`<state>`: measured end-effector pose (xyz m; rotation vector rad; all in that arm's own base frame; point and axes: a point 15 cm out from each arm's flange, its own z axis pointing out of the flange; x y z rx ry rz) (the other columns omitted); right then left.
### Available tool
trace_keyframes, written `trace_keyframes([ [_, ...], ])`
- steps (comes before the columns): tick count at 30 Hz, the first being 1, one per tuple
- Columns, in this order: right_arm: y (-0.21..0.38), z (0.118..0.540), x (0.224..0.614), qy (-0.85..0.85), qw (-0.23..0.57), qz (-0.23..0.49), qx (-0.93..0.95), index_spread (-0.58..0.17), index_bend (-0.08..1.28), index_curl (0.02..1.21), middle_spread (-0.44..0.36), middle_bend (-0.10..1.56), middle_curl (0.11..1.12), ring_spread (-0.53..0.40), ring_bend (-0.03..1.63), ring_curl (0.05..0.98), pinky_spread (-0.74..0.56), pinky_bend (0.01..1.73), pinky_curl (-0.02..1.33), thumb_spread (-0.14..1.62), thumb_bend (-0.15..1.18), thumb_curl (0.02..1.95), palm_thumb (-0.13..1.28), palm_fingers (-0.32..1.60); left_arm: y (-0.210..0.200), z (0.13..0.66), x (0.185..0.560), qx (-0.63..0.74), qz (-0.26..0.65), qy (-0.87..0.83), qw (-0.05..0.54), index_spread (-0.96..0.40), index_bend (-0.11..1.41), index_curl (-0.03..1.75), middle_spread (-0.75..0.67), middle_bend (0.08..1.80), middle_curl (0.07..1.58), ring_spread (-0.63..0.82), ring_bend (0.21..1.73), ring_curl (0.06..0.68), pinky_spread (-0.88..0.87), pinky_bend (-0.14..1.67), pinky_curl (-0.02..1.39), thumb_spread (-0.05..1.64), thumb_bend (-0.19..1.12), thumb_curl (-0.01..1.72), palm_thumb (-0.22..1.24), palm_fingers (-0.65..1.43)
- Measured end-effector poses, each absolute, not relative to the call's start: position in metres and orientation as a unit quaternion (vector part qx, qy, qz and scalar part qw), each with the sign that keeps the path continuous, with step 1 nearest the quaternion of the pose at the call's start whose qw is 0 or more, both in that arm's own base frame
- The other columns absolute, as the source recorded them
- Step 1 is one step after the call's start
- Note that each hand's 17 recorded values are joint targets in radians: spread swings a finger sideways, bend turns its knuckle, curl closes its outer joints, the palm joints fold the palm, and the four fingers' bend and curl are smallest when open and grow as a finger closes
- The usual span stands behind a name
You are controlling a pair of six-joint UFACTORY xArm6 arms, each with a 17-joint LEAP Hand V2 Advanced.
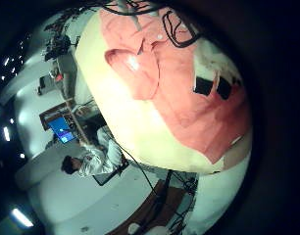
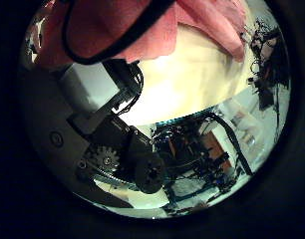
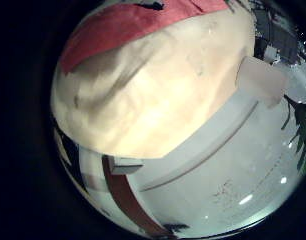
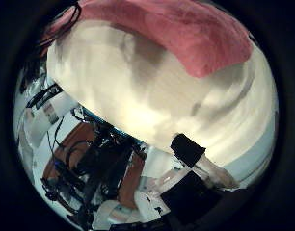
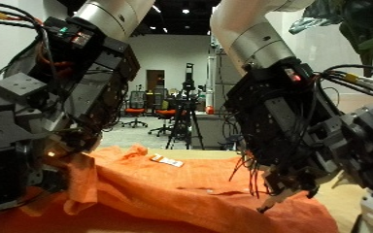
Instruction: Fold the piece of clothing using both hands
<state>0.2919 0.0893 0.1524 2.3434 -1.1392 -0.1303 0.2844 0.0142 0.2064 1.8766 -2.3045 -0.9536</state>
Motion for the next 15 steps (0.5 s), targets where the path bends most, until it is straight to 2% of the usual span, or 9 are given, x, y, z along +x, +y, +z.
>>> trace_keyframes([
  [6, 0.092, 0.142, 0.295, -0.428, 0.269, -0.049, 0.862, -0.114, 0.20, 0.36, 0.172, 0.18, 0.28, 0.198, 0.36, 0.277, 0.39, 0.48, 0.31, 1.00, -0.03, 0.38, 0.64, 0.09, 0.014, 0.208, 0.284, 0.602, -0.306, -0.738, 0.010, -0.69, 0.18, 0.86, -0.57, 0.97, 0.63, -0.57, 0.96, 0.458, -0.74, 1.04, 0.46, 1.16, -0.01, 0.27, 0.75, 1.13],
  [10, 0.101, 0.137, 0.306, -0.435, 0.245, -0.033, 0.866, -0.162, 0.25, 0.39, 0.130, 0.20, 0.30, 0.171, 0.35, 0.271, 0.39, 0.45, 0.29, 0.99, -0.01, 0.39, 0.69, 0.20, 0.014, 0.208, 0.286, 0.602, -0.306, -0.738, 0.010, -0.69, 0.18, 0.87, -0.57, 0.97, 0.63, -0.57, 0.96, 0.458, -0.74, 1.04, 0.46, 1.16, -0.01, 0.27, 0.75, 1.13],
  [15, 0.113, 0.139, 0.324, -0.438, 0.204, -0.007, 0.876, -0.263, 0.36, 0.44, 0.026, 0.26, 0.34, 0.038, 0.35, 0.272, 0.29, 0.38, 0.26, 0.96, -0.01, 0.41, 0.78, 0.40, 0.013, 0.211, 0.289, 0.601, -0.307, -0.738, 0.011, -0.69, 0.18, 0.87, -0.57, 0.97, 0.63, -0.57, 0.96, 0.459, -0.74, 1.04, 0.46, 1.16, -0.01, 0.27, 0.75, 1.13],
])
